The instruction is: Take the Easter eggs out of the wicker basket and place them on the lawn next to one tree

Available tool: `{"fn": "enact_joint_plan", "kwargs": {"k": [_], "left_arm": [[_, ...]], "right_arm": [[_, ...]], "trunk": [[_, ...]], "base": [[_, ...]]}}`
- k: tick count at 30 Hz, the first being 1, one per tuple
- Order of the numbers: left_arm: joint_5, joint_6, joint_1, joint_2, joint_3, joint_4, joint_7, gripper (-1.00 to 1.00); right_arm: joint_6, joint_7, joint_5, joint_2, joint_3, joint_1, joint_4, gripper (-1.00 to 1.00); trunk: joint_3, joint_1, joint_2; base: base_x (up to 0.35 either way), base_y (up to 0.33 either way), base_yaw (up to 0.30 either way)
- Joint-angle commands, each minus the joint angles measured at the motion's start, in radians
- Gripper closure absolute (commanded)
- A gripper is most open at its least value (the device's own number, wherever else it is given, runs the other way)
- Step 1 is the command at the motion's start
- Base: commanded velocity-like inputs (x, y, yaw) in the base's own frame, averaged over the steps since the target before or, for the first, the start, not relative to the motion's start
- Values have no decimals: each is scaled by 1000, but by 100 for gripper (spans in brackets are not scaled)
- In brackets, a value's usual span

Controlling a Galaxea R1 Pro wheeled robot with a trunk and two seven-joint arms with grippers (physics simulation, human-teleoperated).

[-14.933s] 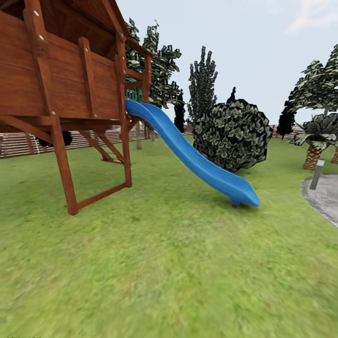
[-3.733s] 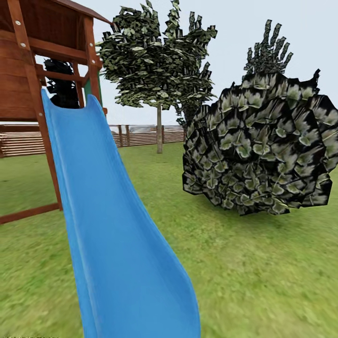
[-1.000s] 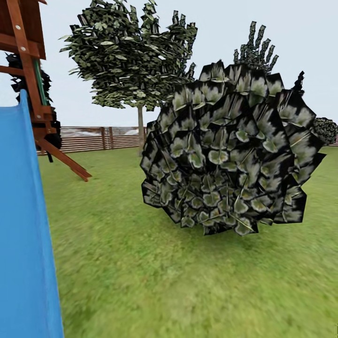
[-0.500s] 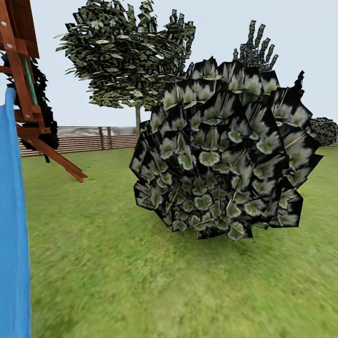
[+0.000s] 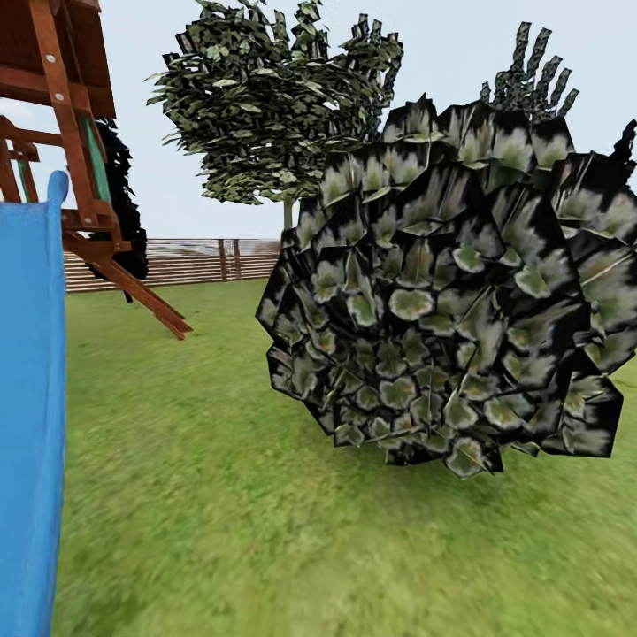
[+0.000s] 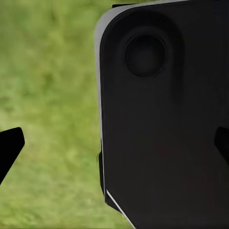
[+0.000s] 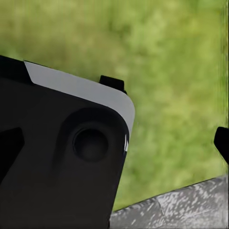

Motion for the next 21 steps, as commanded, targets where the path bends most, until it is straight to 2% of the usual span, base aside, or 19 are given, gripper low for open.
{"fn": "enact_joint_plan", "kwargs": {"k": [1,21], "left_arm": [[-1,-2,0,0,-2,0,1,-100],[-1,-2,0,0,-2,0,1,-100]], "right_arm": [[-7,1,2,0,5,-1,4,-100],[-7,1,2,-2,5,-1,4,-100]], "trunk": [[-1,0,0],[-1,0,0]], "base": [[187,-284,33],[187,-284,3]]}}
